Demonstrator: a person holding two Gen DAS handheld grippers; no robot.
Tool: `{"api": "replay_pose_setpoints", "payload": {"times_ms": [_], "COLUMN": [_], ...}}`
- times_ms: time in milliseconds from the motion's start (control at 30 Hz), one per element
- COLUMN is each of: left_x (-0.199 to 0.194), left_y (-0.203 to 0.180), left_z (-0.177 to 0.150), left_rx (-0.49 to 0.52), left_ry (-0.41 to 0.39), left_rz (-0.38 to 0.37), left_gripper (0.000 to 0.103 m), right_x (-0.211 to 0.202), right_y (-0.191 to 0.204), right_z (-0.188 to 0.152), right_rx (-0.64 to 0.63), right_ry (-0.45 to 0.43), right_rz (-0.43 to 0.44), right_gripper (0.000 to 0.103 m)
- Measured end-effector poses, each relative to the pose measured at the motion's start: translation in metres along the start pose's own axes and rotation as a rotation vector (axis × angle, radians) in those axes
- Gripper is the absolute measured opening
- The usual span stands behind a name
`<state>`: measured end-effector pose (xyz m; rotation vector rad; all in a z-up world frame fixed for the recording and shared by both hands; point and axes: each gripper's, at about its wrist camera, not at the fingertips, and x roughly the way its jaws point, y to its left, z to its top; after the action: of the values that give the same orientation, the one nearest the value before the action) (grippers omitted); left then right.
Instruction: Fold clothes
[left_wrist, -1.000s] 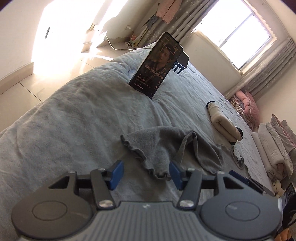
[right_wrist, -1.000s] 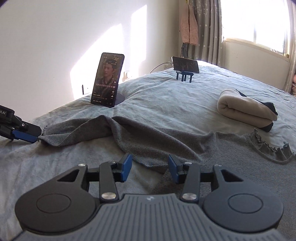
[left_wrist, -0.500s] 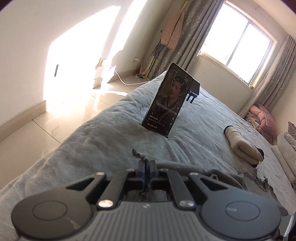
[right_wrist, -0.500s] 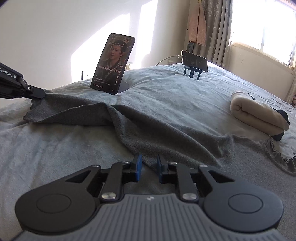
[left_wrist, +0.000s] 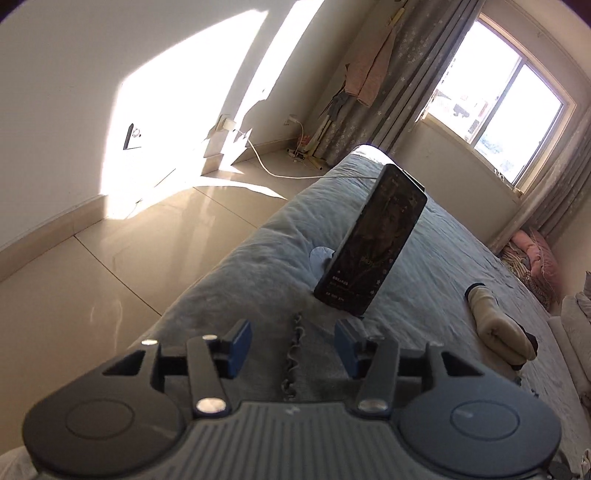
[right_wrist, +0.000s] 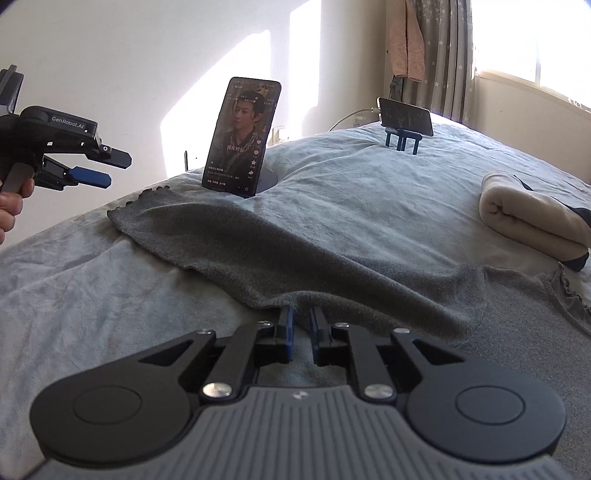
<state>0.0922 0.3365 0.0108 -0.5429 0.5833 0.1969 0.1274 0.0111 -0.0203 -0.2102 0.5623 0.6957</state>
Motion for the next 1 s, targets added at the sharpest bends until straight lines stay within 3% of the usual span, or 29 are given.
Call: {"api": "replay_pose_setpoints", "payload": {"times_ms": [100, 200, 300, 333, 367, 400, 467, 500, 567, 633, 733, 833, 900, 933, 1000], "left_x": [-0.003, -0.002, 0.004, 0.008, 0.013, 0.017, 0.017, 0.012, -0.003, -0.015, -0.025, -0.013, -0.008, -0.011, -0.016], "left_y": [0.002, 0.004, 0.001, -0.001, -0.003, -0.005, -0.007, -0.008, -0.012, -0.016, -0.019, -0.015, -0.006, -0.002, 0.006], "left_z": [-0.014, -0.027, -0.035, -0.037, -0.038, -0.039, -0.039, -0.037, -0.032, -0.026, -0.025, -0.031, -0.035, -0.034, -0.029], "left_rx": [-0.014, -0.066, -0.086, -0.079, -0.065, -0.052, -0.050, -0.049, -0.036, -0.020, 0.048, 0.147, 0.152, 0.138, 0.100], "left_ry": [0.049, 0.088, 0.090, 0.083, 0.083, 0.082, 0.058, 0.032, -0.030, -0.043, 0.008, 0.160, 0.194, 0.170, 0.114], "left_rz": [-0.019, -0.058, -0.062, -0.044, -0.023, -0.004, 0.014, 0.013, 0.001, -0.006, 0.012, 0.025, 0.020, 0.010, -0.007], "left_gripper": [0.051, 0.048, 0.036, 0.023, 0.001, 0.001, 0.001, 0.001, 0.001, 0.001, 0.001, 0.002, 0.006, 0.012, 0.044], "right_x": [-0.002, 0.000, 0.006, 0.009, 0.011, 0.012, 0.013, 0.013, 0.012, 0.010, 0.007, 0.005, 0.003, 0.003, 0.001], "right_y": [0.004, 0.008, 0.013, 0.014, 0.014, 0.014, 0.012, 0.011, 0.010, 0.010, 0.008, 0.007, 0.006, 0.006, 0.005], "right_z": [0.000, -0.001, -0.004, -0.005, -0.006, -0.008, -0.009, -0.009, -0.008, -0.006, -0.005, -0.003, -0.002, -0.001, 0.000], "right_rx": [-0.022, -0.058, -0.109, -0.123, -0.134, -0.140, -0.140, -0.135, -0.129, -0.123, -0.113, -0.103, -0.097, -0.094, -0.087], "right_ry": [-0.020, -0.035, -0.027, -0.019, -0.010, -0.006, -0.002, 0.001, 0.022, 0.044, 0.076, 0.108, 0.129, 0.140, 0.161], "right_rz": [-0.002, -0.031, -0.078, -0.091, -0.102, -0.107, -0.106, -0.098, -0.061, -0.025, 0.030, 0.085, 0.121, 0.140, 0.176], "right_gripper": [0.047, 0.047, 0.047, 0.047, 0.047, 0.042, 0.020, 0.001, 0.000, 0.000, 0.000, 0.000, 0.000, 0.001, 0.010]}}
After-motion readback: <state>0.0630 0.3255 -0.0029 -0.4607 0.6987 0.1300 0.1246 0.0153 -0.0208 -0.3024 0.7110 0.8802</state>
